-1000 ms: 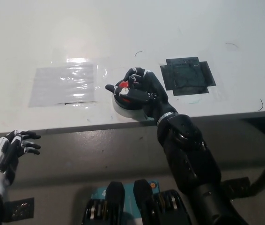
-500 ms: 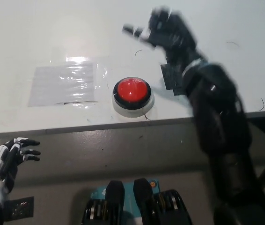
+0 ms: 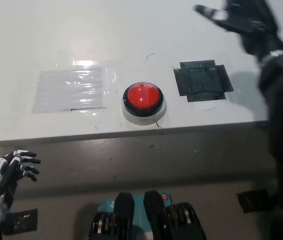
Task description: The robot uses its right hand to make a fist and press the red button kept in the middle of the desk
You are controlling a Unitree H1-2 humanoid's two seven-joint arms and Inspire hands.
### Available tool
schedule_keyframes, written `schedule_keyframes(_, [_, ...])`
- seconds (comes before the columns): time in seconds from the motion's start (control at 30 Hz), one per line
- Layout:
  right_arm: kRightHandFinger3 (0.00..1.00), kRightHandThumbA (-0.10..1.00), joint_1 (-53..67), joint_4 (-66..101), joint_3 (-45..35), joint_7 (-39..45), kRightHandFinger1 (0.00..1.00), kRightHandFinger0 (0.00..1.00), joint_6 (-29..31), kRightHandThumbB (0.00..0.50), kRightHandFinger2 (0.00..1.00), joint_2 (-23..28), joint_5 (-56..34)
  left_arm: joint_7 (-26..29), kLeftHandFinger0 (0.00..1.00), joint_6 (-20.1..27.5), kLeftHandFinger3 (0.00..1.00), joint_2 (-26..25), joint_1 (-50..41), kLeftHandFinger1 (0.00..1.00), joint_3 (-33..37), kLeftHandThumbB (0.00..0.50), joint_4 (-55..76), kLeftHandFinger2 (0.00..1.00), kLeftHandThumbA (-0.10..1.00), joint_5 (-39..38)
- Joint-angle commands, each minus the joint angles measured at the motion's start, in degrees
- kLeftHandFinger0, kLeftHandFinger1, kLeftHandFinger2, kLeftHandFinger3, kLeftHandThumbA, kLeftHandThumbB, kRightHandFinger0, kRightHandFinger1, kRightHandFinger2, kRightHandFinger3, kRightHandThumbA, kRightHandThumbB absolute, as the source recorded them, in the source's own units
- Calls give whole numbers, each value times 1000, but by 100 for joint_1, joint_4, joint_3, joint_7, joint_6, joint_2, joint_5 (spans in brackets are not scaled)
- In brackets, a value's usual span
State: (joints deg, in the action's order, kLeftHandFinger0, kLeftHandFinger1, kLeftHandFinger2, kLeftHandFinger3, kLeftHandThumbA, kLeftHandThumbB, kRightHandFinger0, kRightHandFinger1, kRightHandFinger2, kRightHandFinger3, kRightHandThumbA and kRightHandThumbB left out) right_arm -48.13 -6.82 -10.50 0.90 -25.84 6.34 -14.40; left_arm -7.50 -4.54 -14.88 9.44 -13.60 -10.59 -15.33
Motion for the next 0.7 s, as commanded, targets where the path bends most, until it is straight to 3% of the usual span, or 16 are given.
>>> schedule_keyframes(0.0, [106,1000,202,645,-279,-2,0,0,-96,304,47,411,-94,-62,292,50,534,-162,17,326,-59,109,180,407,680,-36])
schedule_keyframes(0.03, [107,1000,293,719,-333,-30,0,0,-108,317,45,477,-123,-44,374,44,573,-175,14,393,-54,115,173,481,692,-1])
schedule_keyframes(0.1, [111,1000,537,890,-406,-71,0,0,-109,332,48,643,-125,9,326,-42,547,-160,0,356,-65,121,262,447,676,4])
schedule_keyframes(0.2, [127,1000,936,1121,-593,-17,0,0,-109,309,57,854,-189,-23,322,19,538,-195,-36,350,-75,108,290,435,684,15])
schedule_keyframes(0.33, [92,1000,1360,1297,-843,22,0,0,-65,309,31,968,-297,27,400,-127,596,-181,-34,425,-99,108,294,510,685,-8])
schedule_keyframes(0.4, [61,1000,1752,1391,-1075,-73,0,0,-90,339,1,1017,-308,2,470,1,629,-231,-41,476,-51,103,258,549,716,107])
schedule_keyframes(0.53, [72,1000,2179,1372,-1325,-141,0,0,-43,275,6,1046,-296,14,357,-85,569,-178,-43,382,-106,116,311,463,673,-13])
schedule_keyframes(0.6, [67,1000,2426,1252,-1355,-147,0,0,163,281,17,1124,-100,-37,325,-21,545,-180,-32,356,-113,106,268,435,667,-53])
schedule_keyframes(0.63, [72,1000,2507,1238,-1398,-174,0,0,177,263,34,1131,-89,23,334,-65,560,-202,-16,369,-81,127,289,455,686,51])
schedule_keyframes(0.67, [104,1000,2598,1229,-1426,-197,0,0,217,255,70,1143,-63,-51,282,-32,542,-204,38,328,-101,126,238,418,675,-54])
